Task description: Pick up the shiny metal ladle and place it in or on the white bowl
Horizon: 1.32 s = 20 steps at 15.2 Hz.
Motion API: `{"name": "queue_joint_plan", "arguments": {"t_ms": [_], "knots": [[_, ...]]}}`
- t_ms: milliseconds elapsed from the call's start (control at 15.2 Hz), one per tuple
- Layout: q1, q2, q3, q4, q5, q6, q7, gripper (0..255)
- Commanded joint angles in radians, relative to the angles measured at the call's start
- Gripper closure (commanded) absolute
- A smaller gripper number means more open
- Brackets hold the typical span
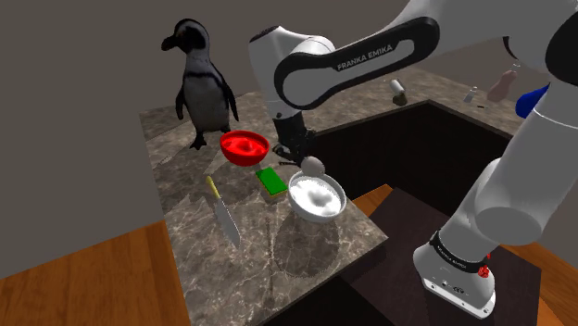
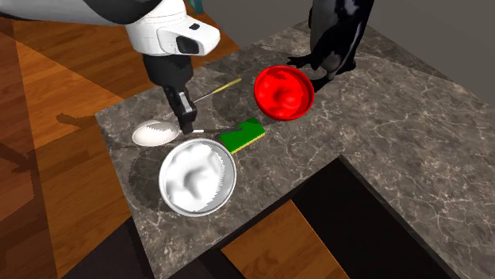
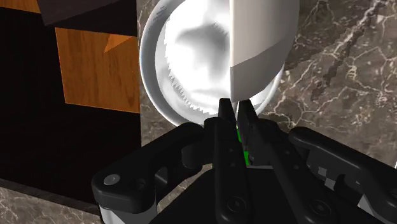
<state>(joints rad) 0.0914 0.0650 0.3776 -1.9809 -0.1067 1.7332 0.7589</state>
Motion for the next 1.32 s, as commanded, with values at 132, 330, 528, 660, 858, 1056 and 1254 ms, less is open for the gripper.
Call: {"name": "queue_joint_plan", "arguments": {"t_ms": [132,330,528,660,858,1056,1254], "knots": [[-0.013,-0.175,-0.011,-0.18,0.054,0.021,-0.05,255],[-0.011,-0.22,-0.016,-0.249,0.067,0.049,-0.06,255],[-0.011,-0.203,-0.013,-0.274,0.062,0.089,-0.053,255],[-0.011,-0.19,-0.012,-0.289,0.058,0.116,-0.047,255],[-0.011,-0.17,-0.01,-0.311,0.051,0.157,-0.039,255],[-0.011,-0.147,-0.008,-0.331,0.043,0.198,-0.029,255],[-0.012,-0.123,-0.006,-0.349,0.033,0.238,-0.019,255]]}}
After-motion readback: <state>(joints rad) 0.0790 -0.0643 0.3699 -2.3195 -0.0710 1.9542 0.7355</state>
